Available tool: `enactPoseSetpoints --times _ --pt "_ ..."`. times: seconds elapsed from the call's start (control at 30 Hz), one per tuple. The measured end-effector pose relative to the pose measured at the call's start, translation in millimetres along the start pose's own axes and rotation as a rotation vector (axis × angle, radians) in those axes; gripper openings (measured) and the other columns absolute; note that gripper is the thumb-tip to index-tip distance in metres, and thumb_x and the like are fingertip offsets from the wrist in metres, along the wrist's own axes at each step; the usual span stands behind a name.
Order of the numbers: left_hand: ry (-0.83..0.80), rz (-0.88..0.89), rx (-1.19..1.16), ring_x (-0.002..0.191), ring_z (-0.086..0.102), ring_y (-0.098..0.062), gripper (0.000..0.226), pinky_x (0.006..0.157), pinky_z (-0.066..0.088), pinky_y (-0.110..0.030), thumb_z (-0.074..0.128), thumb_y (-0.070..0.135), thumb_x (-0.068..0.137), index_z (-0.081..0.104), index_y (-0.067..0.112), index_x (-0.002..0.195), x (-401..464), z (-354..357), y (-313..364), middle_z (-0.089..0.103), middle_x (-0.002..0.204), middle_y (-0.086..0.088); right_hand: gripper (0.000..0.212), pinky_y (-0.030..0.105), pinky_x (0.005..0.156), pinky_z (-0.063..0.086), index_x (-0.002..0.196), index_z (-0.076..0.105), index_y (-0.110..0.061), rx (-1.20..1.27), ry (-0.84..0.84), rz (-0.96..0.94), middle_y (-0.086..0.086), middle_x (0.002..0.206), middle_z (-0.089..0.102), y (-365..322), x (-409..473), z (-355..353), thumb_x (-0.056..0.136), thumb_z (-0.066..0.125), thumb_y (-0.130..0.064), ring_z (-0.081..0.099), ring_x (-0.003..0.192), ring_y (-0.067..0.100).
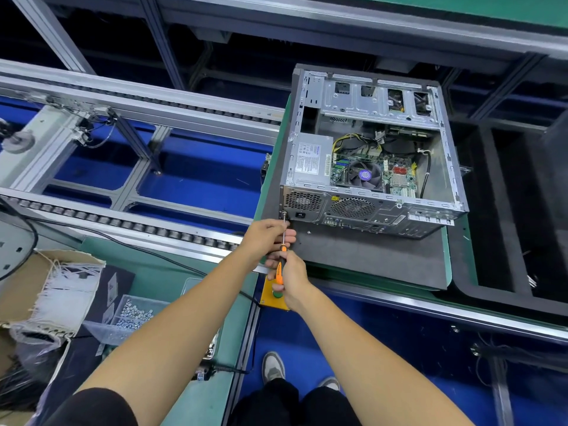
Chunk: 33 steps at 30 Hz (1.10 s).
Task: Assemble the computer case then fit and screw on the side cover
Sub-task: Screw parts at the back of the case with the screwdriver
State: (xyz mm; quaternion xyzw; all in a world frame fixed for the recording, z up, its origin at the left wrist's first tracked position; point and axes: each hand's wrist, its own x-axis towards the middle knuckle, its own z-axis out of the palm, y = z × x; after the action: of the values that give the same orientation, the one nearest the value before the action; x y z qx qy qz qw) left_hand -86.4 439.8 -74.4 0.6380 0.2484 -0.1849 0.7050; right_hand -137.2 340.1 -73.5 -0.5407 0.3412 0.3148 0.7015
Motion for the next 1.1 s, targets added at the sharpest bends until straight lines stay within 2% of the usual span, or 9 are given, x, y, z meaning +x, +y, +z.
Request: enactPoseSetpoints --times 0.17,0.23,0.47,0.6,0.7,0.8,0.9,1.0,1.1 --pt "0.007 -0.009 -0.053 0.090 0.076 -0.018 0.018 0.081 0.062 -0.032 0.069 0.015 0.095 0.072 0.004 0.109 3.9 -4.9 2.4 0.078 0.098 -0.012 0.005 0.021 0.039 0.025 0.099 0.052 -0.014 -0.177 0.024 -0.119 0.002 0.081 0.062 -0.2 -0.6 1.9 0.096 0.051 -0.018 0.053 0.049 0.011" --pt "0.011 -0.003 -0.042 0.089 0.076 -0.017 0.017 0.084 0.062 -0.033 0.070 0.015 0.095 0.072 0.005 0.109 5.1 -5.3 1.9 0.078 0.096 -0.009 0.009 0.021 0.039 0.028 0.102 0.050 -0.012 -0.212 0.063 -0.164 0.002 0.081 0.064 1.7 -0.7 2.8 0.096 0.054 -0.018 0.057 0.049 0.011" --pt "0.035 0.024 -0.020 0.085 0.076 -0.016 0.017 0.074 0.063 -0.029 0.074 0.016 0.092 0.072 0.007 0.107 4.3 -3.7 -0.1 0.079 0.093 -0.008 0.011 0.025 0.041 0.033 0.093 0.050 -0.009 -0.055 0.188 -0.226 0.012 0.073 0.072 11.1 4.6 3.1 0.101 0.057 -0.015 0.072 0.057 0.024" --pt "0.060 0.047 -0.019 0.086 0.077 -0.020 0.020 0.074 0.063 -0.032 0.079 0.018 0.087 0.072 0.008 0.104 4.6 -2.9 -1.5 0.078 0.090 -0.008 0.019 0.022 0.041 0.037 0.091 0.059 -0.004 -0.045 0.172 -0.228 0.011 0.065 0.072 10.9 6.4 -1.0 0.101 0.048 -0.015 0.071 0.056 0.027" --pt "0.097 0.061 -0.055 0.083 0.077 -0.019 0.022 0.067 0.061 -0.028 0.083 0.018 0.083 0.073 0.010 0.101 5.3 -0.2 -4.4 0.078 0.088 -0.008 0.024 0.022 0.039 0.034 0.097 0.065 -0.002 -0.102 0.152 -0.249 0.010 0.069 0.072 11.0 7.7 -3.3 0.099 0.046 -0.016 0.063 0.047 0.021" --pt "0.120 0.068 -0.079 0.079 0.077 -0.017 0.024 0.062 0.059 -0.024 0.086 0.018 0.080 0.073 0.012 0.098 5.9 2.0 -5.0 0.078 0.087 -0.008 0.008 0.022 0.036 0.034 0.097 0.051 -0.008 -0.174 0.170 -0.318 0.008 0.072 0.066 12.7 8.4 -1.5 0.096 0.056 -0.014 0.053 0.040 0.015" --pt "0.151 0.094 -0.068 0.075 0.076 -0.015 0.029 0.061 0.058 -0.022 0.089 0.019 0.077 0.071 0.012 0.099 5.4 4.2 -5.3 0.078 0.083 -0.006 0.014 0.024 0.036 0.037 0.094 0.045 -0.010 -0.157 0.188 -0.339 0.008 0.066 0.069 14.9 10.0 -1.7 0.098 0.058 -0.014 0.063 0.044 0.021" --pt "0.081 0.106 -0.048 0.086 0.077 -0.017 0.034 0.067 0.060 -0.029 0.082 0.022 0.085 0.063 0.014 0.112 3.2 2.8 -4.5 0.079 0.093 -0.005 0.017 0.024 0.039 0.039 0.095 0.055 -0.004 -0.112 0.163 -0.309 0.012 0.068 0.074 15.9 10.5 -2.0 0.102 0.050 -0.019 0.071 0.053 0.028" --pt "-0.031 0.050 -0.147 0.096 0.076 -0.020 0.039 0.069 0.062 -0.034 0.075 0.012 0.090 0.048 0.011 0.118 0.2 -1.2 -0.4 0.078 0.102 -0.008 0.024 0.024 0.041 0.035 0.093 0.061 -0.005 -0.084 0.147 -0.268 0.013 0.070 0.075 15.8 10.1 -1.1 0.099 0.044 -0.020 0.068 0.051 0.027"
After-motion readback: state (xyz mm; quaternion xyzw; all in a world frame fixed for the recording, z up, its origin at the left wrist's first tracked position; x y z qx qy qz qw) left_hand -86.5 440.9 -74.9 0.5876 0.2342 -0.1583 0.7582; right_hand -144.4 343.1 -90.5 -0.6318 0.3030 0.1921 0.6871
